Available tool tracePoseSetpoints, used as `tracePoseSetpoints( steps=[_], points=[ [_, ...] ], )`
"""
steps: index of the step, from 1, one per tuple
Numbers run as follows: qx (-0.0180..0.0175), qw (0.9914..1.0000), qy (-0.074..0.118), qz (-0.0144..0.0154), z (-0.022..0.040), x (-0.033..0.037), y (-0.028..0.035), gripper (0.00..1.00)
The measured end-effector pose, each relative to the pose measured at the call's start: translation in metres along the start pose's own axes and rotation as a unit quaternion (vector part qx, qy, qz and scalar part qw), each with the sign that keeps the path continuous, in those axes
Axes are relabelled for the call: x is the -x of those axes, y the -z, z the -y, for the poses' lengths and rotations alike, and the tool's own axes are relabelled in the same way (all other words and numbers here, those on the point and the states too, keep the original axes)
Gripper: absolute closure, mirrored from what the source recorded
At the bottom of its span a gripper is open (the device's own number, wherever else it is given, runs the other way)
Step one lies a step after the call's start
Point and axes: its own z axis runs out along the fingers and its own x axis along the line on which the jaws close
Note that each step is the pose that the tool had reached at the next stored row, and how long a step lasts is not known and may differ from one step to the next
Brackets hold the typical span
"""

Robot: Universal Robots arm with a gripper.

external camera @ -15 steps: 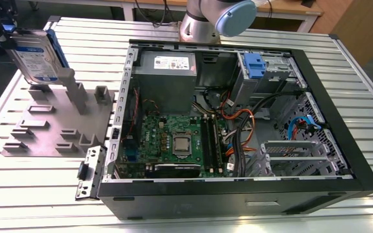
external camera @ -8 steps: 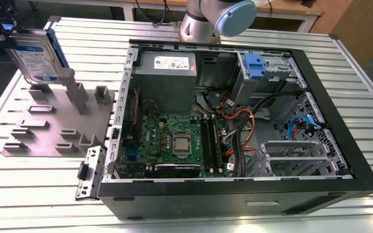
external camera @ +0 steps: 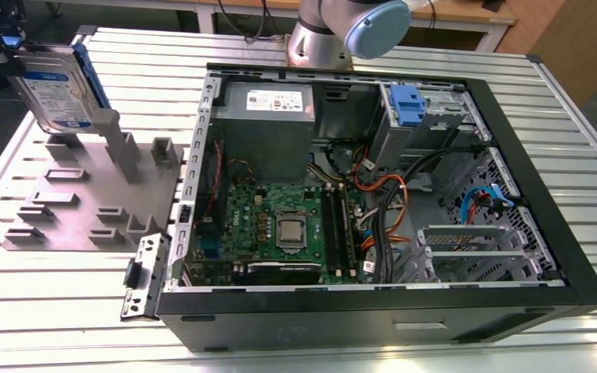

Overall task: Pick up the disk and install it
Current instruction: 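Pick up the disk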

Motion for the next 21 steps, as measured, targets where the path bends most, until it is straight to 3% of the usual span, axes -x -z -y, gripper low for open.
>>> tracePoseSetpoints(
  steps=[21],
  points=[
    [0.0, 1.0, 0.0, 0.0, 0.0, 0.0, 0.0013, 0.64]
  ],
)
